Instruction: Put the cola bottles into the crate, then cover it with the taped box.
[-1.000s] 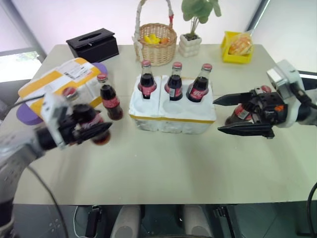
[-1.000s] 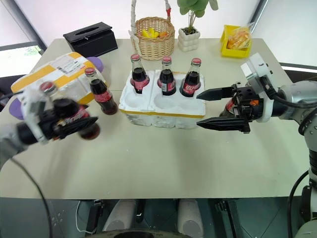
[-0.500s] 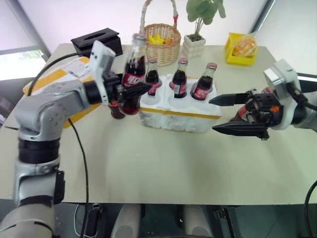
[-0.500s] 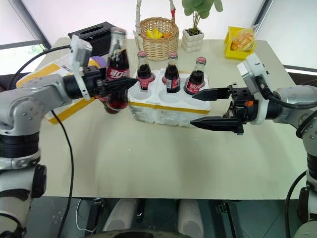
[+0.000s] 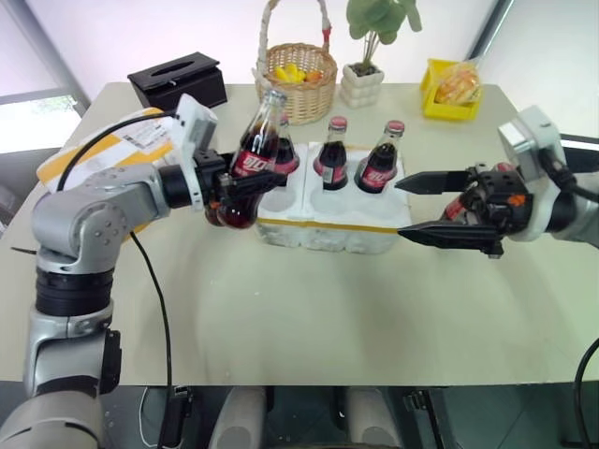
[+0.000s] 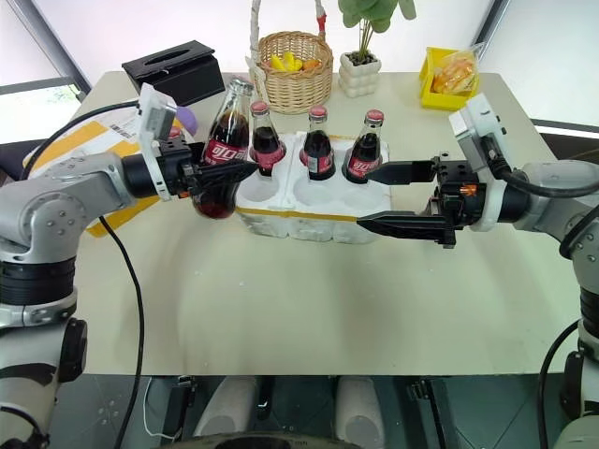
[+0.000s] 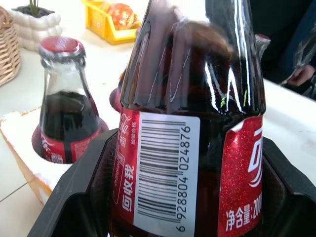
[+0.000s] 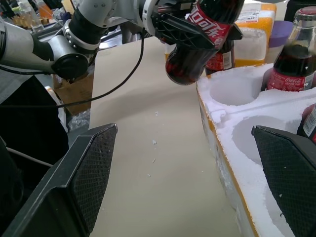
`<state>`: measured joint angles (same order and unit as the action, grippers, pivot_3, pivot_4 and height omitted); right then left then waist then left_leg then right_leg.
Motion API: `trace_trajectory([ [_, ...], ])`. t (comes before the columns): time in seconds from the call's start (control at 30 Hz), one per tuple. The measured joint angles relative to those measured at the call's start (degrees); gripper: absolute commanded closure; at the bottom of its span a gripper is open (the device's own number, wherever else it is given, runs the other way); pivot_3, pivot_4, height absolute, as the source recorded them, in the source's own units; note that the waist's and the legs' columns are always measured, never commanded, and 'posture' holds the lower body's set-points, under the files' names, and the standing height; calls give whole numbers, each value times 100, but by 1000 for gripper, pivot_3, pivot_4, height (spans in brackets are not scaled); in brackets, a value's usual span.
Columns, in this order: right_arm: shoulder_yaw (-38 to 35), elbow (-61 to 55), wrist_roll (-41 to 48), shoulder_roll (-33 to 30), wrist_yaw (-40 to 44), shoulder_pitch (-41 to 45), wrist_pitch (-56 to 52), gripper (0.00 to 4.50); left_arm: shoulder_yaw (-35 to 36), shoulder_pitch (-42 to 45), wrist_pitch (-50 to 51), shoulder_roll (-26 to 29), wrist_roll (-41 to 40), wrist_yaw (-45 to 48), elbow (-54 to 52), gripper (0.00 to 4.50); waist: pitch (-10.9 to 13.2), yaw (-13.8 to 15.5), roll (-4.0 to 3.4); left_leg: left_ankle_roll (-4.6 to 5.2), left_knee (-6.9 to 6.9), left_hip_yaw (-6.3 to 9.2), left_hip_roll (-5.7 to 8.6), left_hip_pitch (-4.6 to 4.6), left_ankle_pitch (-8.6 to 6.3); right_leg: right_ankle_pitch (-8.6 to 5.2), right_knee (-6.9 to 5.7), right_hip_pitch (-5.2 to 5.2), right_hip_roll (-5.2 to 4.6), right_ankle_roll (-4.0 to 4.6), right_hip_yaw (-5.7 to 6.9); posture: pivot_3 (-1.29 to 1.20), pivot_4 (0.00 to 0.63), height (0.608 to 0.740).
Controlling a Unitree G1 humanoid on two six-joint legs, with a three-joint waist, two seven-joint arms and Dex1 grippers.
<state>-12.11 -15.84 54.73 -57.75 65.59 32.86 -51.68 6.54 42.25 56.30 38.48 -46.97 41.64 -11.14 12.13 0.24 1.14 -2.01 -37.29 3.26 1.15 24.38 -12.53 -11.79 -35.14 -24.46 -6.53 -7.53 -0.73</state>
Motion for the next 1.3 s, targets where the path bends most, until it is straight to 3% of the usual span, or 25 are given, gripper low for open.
trace_trajectory([
  [0.3, 15, 135, -54, 1, 14, 93, 16, 0, 335, 21, 193, 11, -339, -151, -259, 1638, 0, 8, 0, 0, -1, -1, 0, 0, 0, 0, -1, 0, 0, 0, 0, 0, 150, 740],
  [0.73, -61, 26, -19, 5, -35, -22, 54, 0, -427, 289, -1279, -1510, 1049, -732, 605, 1638, 0, 30, 2, 0, 2, -1, 1, 0, 0, 1, 2, 1, 0, -2, 0, 0, 150, 740],
  [0.87, -1, 149, -370, 306, 118, -743, 541, 0, -469, 153, -1918, -1756, 1406, -804, 796, 1638, -3, 22, 6, 1, 1, -5, 1, -3, 0, 2, 2, 3, 2, -3, -3, 0, 150, 740],
  [1.03, 182, 14, -384, 408, -97, -342, 503, 0, -567, -158, -2530, -2113, 1775, -855, 910, 1638, -1, -14, 1, 1, -2, -4, 1, -4, 1, 3, -3, -1, 3, -2, -7, 0, 150, 740],
  [1.3, 179, 132, -436, 318, 145, -372, 536, 0, -587, -747, -3389, -2404, 2287, -1048, 833, 1638, -1, 41, 2, 1, -2, -6, 1, -2, 0, 3, 1, 0, 3, -2, -7, 0, 150, 740],
])
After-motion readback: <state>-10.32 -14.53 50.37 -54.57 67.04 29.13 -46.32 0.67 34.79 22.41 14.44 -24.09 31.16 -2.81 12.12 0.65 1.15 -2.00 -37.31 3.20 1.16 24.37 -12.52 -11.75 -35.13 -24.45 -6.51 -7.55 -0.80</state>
